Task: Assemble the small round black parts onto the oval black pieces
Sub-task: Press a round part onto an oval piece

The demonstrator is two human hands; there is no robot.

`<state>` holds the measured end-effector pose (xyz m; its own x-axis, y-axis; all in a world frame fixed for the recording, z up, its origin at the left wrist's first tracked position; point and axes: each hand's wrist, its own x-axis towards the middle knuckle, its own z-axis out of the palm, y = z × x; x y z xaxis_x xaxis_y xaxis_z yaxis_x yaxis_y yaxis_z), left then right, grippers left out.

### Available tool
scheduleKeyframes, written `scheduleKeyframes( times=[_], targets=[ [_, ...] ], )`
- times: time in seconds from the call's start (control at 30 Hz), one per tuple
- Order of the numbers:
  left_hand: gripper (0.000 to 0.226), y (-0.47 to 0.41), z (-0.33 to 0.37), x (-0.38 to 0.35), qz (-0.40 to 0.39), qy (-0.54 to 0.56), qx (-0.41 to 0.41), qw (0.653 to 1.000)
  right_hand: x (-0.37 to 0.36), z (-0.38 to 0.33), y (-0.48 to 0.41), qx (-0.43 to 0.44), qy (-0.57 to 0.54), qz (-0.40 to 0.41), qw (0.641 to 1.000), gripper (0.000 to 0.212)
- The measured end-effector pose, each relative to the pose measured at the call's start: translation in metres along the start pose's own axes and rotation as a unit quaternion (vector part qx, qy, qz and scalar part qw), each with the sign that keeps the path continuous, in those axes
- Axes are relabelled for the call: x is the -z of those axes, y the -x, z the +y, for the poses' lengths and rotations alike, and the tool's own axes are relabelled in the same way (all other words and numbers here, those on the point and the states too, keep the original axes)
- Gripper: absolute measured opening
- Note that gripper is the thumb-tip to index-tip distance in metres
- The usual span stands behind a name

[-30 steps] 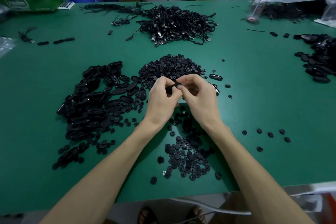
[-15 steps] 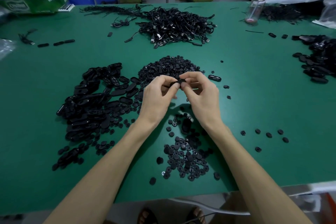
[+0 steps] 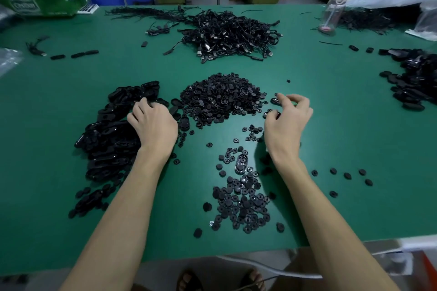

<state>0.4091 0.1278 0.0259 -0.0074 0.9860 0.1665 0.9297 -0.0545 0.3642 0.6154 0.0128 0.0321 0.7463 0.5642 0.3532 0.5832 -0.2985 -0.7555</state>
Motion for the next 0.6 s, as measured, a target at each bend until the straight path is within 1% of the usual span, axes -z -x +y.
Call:
scheduleKeyframes(
  times=[0.07, 0.13, 0.23, 0.3, 0.33, 0.43, 0.6],
  targets=[
    [0.035, 0.000, 0.001, 0.000, 0.006, 0.002, 0.000, 1.000, 0.000, -0.001, 0.003, 0.020, 0.040, -0.028, 0.999, 0.050],
    [0.041, 0.002, 0.002, 0.000, 0.007, 0.000, -0.004, 1.000, 0.000, -0.004, 0.006, 0.060, 0.055, -0.059, 0.995, 0.049],
    [0.039, 0.002, 0.002, 0.000, 0.001, -0.007, -0.013, 1.000, -0.003, -0.006, 0.009, 0.118, 0.086, -0.141, 0.979, 0.036],
    [0.041, 0.001, 0.000, -0.001, 0.001, -0.013, -0.011, 1.000, -0.006, -0.005, 0.010, 0.141, 0.114, -0.197, 0.964, 0.032],
    [0.042, 0.001, 0.000, -0.001, 0.003, -0.012, -0.010, 1.000, -0.007, -0.004, 0.010, 0.150, 0.126, -0.209, 0.958, 0.031],
    [0.044, 0.001, 0.001, -0.002, 0.009, 0.000, -0.001, 1.000, -0.008, -0.003, 0.012, 0.167, 0.137, -0.194, 0.957, 0.031],
    [0.050, -0.001, 0.003, 0.001, 0.040, 0.053, 0.008, 0.998, -0.008, -0.001, 0.011, 0.158, 0.122, -0.166, 0.966, 0.034]
  ],
)
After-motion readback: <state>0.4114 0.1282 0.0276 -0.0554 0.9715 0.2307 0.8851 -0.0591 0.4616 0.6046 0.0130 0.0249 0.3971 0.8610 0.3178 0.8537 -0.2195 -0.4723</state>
